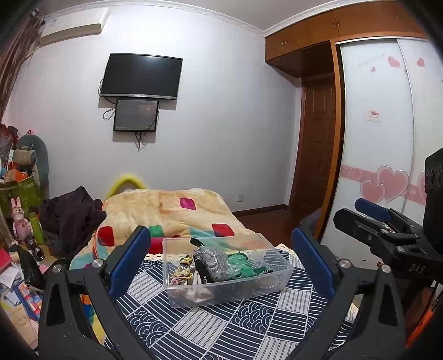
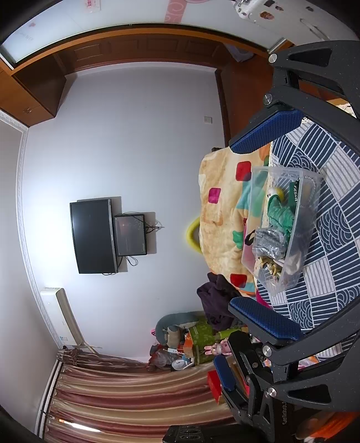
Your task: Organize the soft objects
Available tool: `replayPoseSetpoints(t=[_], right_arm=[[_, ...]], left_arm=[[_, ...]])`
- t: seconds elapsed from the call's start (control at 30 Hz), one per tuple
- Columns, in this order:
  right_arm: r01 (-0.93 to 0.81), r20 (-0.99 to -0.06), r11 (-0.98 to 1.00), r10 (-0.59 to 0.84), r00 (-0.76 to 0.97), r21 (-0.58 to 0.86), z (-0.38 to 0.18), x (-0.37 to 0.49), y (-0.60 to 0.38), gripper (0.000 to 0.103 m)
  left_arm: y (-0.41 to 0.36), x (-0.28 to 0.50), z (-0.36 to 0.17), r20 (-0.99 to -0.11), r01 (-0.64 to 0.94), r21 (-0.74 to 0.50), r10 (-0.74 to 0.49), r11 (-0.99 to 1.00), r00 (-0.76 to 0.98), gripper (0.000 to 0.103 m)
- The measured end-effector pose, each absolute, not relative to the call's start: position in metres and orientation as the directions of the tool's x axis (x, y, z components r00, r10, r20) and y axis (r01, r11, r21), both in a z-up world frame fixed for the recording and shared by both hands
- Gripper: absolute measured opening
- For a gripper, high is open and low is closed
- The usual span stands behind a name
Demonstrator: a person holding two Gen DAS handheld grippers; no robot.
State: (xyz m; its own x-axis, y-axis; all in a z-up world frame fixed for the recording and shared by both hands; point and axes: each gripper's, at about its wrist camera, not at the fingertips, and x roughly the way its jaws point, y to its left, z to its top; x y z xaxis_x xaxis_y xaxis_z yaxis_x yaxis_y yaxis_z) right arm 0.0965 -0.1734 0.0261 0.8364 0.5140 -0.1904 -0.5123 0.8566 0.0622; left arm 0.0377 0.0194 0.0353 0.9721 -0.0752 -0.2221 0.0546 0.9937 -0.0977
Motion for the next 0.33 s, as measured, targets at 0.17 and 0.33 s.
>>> replayPoseSetpoints(t=[0.17, 0.33], right_arm=[[-0.511, -0.191, 0.857, 0.513, 0.837, 0.064, 0.0268, 0.0974, -0.1728, 0.103], [-0.510, -0.195, 0.858, 0.512, 0.836, 0.068, 0.0244, 0.1006, -0.1729, 0.103]], left_arm=[[0.0195, 0.0392, 0.0345, -0.227, 0.059, -0.101, -0.080, 0.993, 0.970, 0.103], [0.0203, 0.0406, 0.0338, -0.229, 0.061, -0.100, -0.082, 0.993, 0.970, 0.103]])
